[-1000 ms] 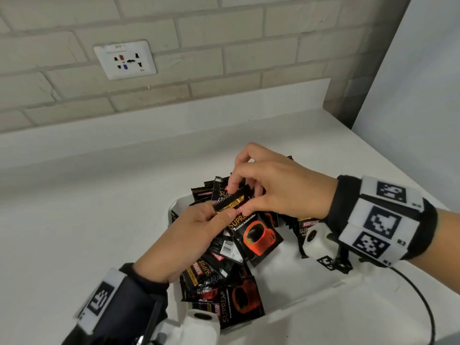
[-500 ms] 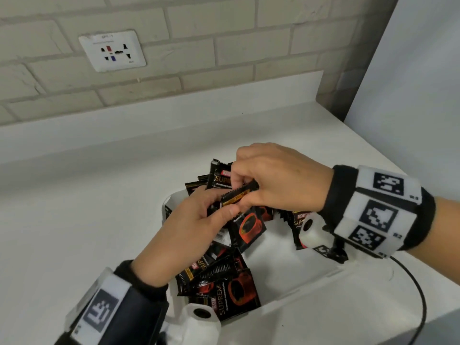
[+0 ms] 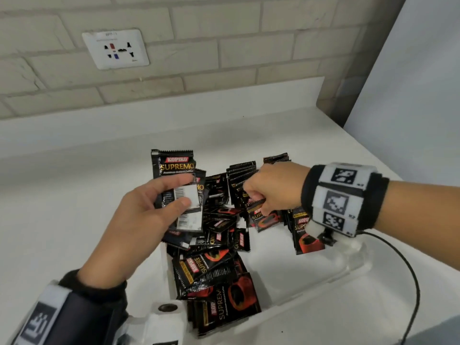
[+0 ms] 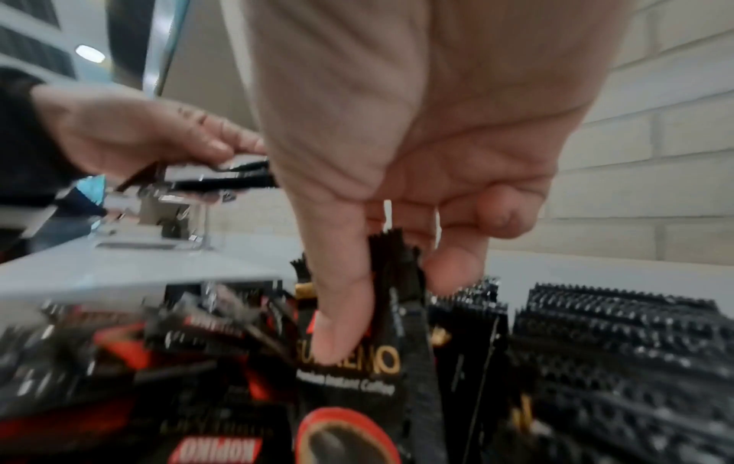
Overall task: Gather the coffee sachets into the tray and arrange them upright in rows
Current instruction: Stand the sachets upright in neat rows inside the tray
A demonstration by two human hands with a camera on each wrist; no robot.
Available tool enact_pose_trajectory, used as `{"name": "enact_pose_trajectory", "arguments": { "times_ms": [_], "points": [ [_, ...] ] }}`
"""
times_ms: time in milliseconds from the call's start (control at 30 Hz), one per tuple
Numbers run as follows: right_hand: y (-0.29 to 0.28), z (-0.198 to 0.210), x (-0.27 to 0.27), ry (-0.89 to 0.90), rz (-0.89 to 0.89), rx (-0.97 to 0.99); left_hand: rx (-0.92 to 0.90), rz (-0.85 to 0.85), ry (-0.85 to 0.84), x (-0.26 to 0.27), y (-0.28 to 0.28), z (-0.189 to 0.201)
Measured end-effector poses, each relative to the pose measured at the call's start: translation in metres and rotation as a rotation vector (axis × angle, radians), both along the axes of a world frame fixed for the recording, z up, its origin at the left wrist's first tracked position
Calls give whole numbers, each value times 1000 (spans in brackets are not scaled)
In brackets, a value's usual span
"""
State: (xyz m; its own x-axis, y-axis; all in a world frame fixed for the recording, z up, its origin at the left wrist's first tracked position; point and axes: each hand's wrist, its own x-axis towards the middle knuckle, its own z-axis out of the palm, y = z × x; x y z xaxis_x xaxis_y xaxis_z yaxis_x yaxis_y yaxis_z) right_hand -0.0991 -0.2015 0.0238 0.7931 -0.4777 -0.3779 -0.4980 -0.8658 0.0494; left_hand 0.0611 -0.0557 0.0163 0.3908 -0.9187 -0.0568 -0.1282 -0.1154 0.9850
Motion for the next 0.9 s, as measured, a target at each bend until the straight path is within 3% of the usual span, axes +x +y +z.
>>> {"name": "enact_pose_trajectory", "arguments": {
  "times_ms": [267,467,600,767,900],
  "points": [
    [-4,-9,11,-7,86,-152,-8,17,33,5,3,-5],
    [-3,-13,7,138,87,-203,9,8,34,3,3,-9],
    [-7,-11,4,78,95,-245,19,-6,49,0,5,-11],
    [-6,17,-6,-195,-10,-200,-29,-26,123,-7,2,-11],
    [13,33,-20,-559,-239,257,-125,-5,177,-19,-6,-15]
  ]
}}
